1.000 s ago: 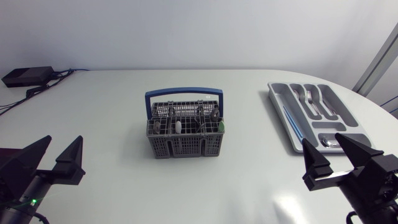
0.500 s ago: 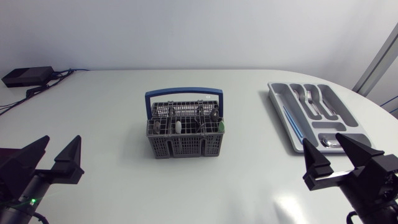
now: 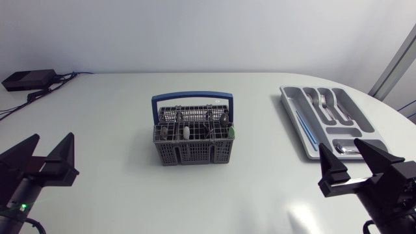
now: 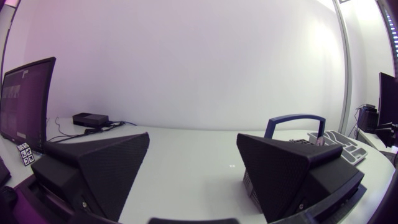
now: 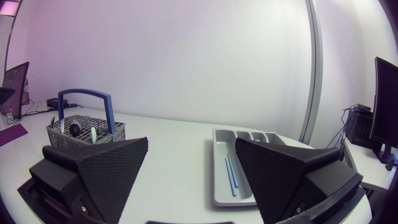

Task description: Unload the cutlery basket into the drawer organizer.

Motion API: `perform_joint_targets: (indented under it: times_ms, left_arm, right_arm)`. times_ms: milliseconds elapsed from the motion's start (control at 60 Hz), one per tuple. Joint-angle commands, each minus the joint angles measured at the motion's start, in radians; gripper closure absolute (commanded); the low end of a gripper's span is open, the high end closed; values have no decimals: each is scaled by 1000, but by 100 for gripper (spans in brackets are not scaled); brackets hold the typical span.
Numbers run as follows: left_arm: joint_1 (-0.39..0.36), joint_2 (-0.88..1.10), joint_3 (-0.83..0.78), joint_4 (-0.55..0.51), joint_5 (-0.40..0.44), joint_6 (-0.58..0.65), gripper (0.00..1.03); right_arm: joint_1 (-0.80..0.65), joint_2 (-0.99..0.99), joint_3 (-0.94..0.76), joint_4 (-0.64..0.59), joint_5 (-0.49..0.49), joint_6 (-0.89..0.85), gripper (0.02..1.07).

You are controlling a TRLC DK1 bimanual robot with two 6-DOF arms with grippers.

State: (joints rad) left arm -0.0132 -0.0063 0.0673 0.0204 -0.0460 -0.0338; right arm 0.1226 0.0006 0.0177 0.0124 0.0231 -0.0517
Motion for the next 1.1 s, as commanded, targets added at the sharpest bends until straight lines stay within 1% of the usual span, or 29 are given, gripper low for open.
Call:
perform_joint_targets:
  times_ms: [0,150,300,383,500,567,650,667,717,783,833,950,1083]
  left_arm:
    - [9,11,57,9,-8,-17,5]
    - [12,115,132,-4,-15,-28,5]
    - [7,250,229,-37,-17,-52,5]
    - [4,299,269,-53,-17,-71,8]
    - [-24,404,358,-129,-22,-107,8]
    - [-60,463,414,-188,-41,-115,8]
    - [-125,519,460,-231,-97,-115,8]
    - [-154,539,476,-244,-123,-115,8]
    - [-203,577,500,-263,-164,-117,8]
    - [-255,623,534,-297,-198,-117,8]
    - [-269,641,552,-310,-204,-118,8]
    - [-312,707,612,-343,-221,-137,4]
    - [-314,807,695,-415,-226,-176,4]
  right_arm:
    - [-5,-2,18,20,5,19,6]
    - [-3,35,54,24,5,19,6]
    - [-1,131,108,55,14,19,6]
    - [3,187,140,61,21,19,6]
    - [25,276,192,69,52,23,6]
    - [38,334,226,72,70,23,6]
    - [57,397,261,74,92,24,6]
    - [63,411,269,74,100,27,6]
    - [72,447,291,77,110,44,6]
    - [80,493,315,78,110,56,6]
    - [86,516,327,86,112,61,6]
    - [121,587,369,89,129,62,6]
    - [153,659,404,70,150,62,6]
